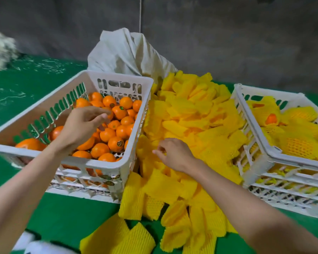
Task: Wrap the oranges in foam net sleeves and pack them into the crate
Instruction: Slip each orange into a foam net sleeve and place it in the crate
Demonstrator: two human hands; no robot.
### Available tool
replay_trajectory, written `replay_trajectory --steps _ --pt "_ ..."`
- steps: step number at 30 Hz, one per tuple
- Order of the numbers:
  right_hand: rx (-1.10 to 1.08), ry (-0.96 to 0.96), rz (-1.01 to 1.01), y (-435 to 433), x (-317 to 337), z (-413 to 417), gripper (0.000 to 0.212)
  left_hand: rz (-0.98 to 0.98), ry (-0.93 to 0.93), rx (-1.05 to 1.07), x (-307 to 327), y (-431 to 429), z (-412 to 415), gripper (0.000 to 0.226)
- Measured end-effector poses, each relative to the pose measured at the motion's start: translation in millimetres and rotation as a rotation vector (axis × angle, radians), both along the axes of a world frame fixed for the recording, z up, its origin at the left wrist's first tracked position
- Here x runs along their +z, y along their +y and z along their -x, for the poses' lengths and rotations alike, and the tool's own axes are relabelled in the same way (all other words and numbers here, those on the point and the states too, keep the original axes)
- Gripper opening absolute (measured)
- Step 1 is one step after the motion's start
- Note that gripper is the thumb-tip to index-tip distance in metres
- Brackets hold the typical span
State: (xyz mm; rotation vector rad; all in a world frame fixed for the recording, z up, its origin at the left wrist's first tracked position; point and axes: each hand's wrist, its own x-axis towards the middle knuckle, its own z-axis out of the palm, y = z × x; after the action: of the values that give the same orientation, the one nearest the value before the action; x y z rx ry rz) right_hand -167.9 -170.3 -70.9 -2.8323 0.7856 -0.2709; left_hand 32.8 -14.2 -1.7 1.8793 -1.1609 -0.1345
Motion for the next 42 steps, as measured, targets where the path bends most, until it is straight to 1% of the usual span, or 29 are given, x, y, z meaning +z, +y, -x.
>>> replay_trajectory --steps 2,3,5,7,8,9,10,13,14,15,17,19,20,21,22,23,24,25,26,27,28,30,31,33,35,37,38,40,42 --pt "-0.089 -0.097 -0.014 4 -7 -21 0.034 0.016 0.024 -0.010 -6 -1 -3 0.014" --pt "-0.106 -0.076 -0.023 5 -9 -30 0.045 0.027 0.039 -0.017 -10 -3 -4 0.013" --pt "-0.108 0.107 -0.042 6 -15 -46 0.062 0.034 0.066 -0.036 -16 -5 -4 0.013" --pt "-0.141 0.269 -0.017 2 -23 -52 0.056 0.032 0.079 -0.065 -20 -7 -3 0.013" --pt "-0.185 0.252 -0.008 -4 -26 -50 0.047 0.035 0.073 -0.077 -21 -7 -3 0.012" --pt "-0.238 0.147 -0.026 -10 -25 -45 0.040 0.042 0.065 -0.088 -20 -9 -3 0.011" --pt "-0.289 -0.026 -0.077 -18 -20 -40 0.036 0.057 0.066 -0.093 -19 -10 -3 0.012" --pt "-0.390 -0.609 -0.342 -36 16 -20 0.027 0.104 0.168 -0.100 -12 -20 1 0.016" --pt "-0.367 -0.735 -0.439 -39 30 -13 0.018 0.110 0.212 -0.111 -8 -25 5 0.020" --pt "-0.295 -0.816 -0.557 -38 43 -8 0.011 0.115 0.261 -0.135 -3 -31 9 0.024" --pt "-0.097 -0.914 -0.806 -32 62 -1 0.019 0.094 0.369 -0.239 9 -43 21 0.036" --pt "0.033 -0.928 -1.010 -25 75 1 0.025 0.005 0.493 -0.391 21 -54 31 0.054" --pt "0.054 -0.903 -1.037 -22 79 1 0.025 -0.050 0.527 -0.445 25 -58 35 0.057" --pt "0.045 -0.864 -1.008 -18 82 -1 0.025 -0.081 0.516 -0.467 27 -62 39 0.052" --pt "0.028 -0.814 -0.923 -15 84 -3 0.022 -0.082 0.412 -0.447 27 -64 42 0.042" --pt "0.009 -0.766 -0.804 -12 85 -6 0.015 -0.067 0.233 -0.384 25 -66 44 0.033" --pt "-0.016 -0.726 -0.653 -9 85 -10 0.009 -0.043 0.049 -0.319 23 -66 44 0.029" --pt "-0.058 -0.702 -0.462 -6 84 -17 0.011 -0.010 -0.077 -0.271 20 -64 42 0.029" --pt "-0.093 -0.706 -0.254 -3 82 -25 0.017 0.036 -0.104 -0.264 18 -60 36 0.028" --pt "-0.100 -0.759 -0.120 1 81 -33 0.020 0.092 -0.023 -0.293 18 -55 25 0.025" --pt "-0.082 -0.847 -0.094 5 81 -42 0.019 0.156 0.124 -0.317 22 -49 12 0.020" --pt "-0.040 -1.049 -0.345 12 85 -61 0.016 0.331 0.454 -0.228 27 -41 -23 0.015" --pt "-0.038 -1.109 -0.506 16 84 -72 0.017 0.383 0.528 -0.127 25 -39 -43 0.017" --pt "-0.066 -1.120 -0.720 22 75 -94 0.014 0.244 0.440 0.057 14 -34 -75 0.015" --pt "-0.092 -1.014 -0.796 32 62 -114 0.009 -0.168 0.138 0.042 -5 -29 -96 0.003" --pt "-0.126 -0.870 -0.791 39 50 -126 0.017 -0.684 -0.199 -0.065 -20 -26 -103 0.024" --pt "-0.144 -0.808 -0.754 41 46 -129 0.032 -0.900 -0.313 -0.123 -26 -26 -104 0.043" --pt "-0.142 -0.730 -0.683 42 42 -130 0.044 -1.147 -0.422 -0.181 -36 -27 -107 0.061" --pt "-0.094 -0.707 -0.631 44 41 -128 0.037 -1.268 -0.513 -0.185 -45 -28 -107 0.064"
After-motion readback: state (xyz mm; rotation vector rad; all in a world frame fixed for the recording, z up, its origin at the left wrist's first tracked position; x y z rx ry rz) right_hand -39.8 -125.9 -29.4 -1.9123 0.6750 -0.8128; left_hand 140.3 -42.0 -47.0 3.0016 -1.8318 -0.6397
